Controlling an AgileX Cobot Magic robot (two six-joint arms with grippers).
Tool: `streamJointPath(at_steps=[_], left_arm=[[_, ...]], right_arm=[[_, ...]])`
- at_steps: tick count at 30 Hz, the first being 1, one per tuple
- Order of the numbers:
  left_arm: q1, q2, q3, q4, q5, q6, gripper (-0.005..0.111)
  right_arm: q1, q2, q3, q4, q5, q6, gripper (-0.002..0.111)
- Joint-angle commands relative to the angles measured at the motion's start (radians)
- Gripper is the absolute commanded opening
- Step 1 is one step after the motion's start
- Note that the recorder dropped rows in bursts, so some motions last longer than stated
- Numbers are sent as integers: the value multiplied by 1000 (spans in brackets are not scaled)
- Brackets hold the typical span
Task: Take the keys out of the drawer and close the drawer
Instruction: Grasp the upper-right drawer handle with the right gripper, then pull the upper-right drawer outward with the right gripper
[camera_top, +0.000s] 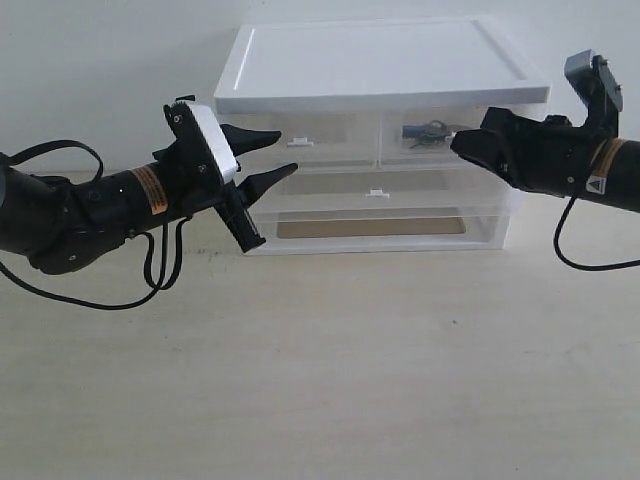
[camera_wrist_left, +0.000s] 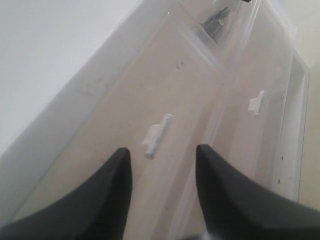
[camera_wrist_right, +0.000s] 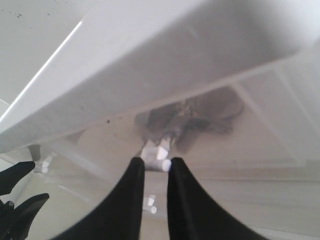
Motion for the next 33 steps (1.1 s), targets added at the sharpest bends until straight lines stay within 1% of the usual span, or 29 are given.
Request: streamJointPath(at_steps=[1, 8, 10, 14, 18, 22, 27, 30, 31, 33], left_arm=[[2, 1, -9, -30, 21, -15, 39], [2, 1, -9, -30, 21, -15, 39], [2, 1, -9, -30, 21, -15, 39], [2, 1, -9, -30, 21, -15, 39], [2, 1, -9, -30, 21, -18, 39], [2, 1, -9, -30, 21, -18, 39], [-1, 1, -9, -30, 21, -18, 39], [-1, 1, -9, -30, 21, -18, 39], [-1, 1, -9, -30, 21, -18, 39], [-1, 1, -9, -30, 21, -18, 39]], right_arm=[[-7, -27, -11, -53, -7, 8, 0], [-7, -106, -7, -212, -7, 91, 0], [-7, -129, 18, -218, 9, 93, 0], [-7, -176, 73, -203, 49, 43, 0], [-7, -204, 122, -196, 43, 31, 0], [-7, -208, 160, -203, -11, 30, 0], [-7, -213, 164, -236, -100, -40, 0], [-7, -247, 162, -277, -105, -145, 0], [-7, -267, 162, -282, -81, -161, 2], [-1, -307, 162, -284, -8, -163, 10]])
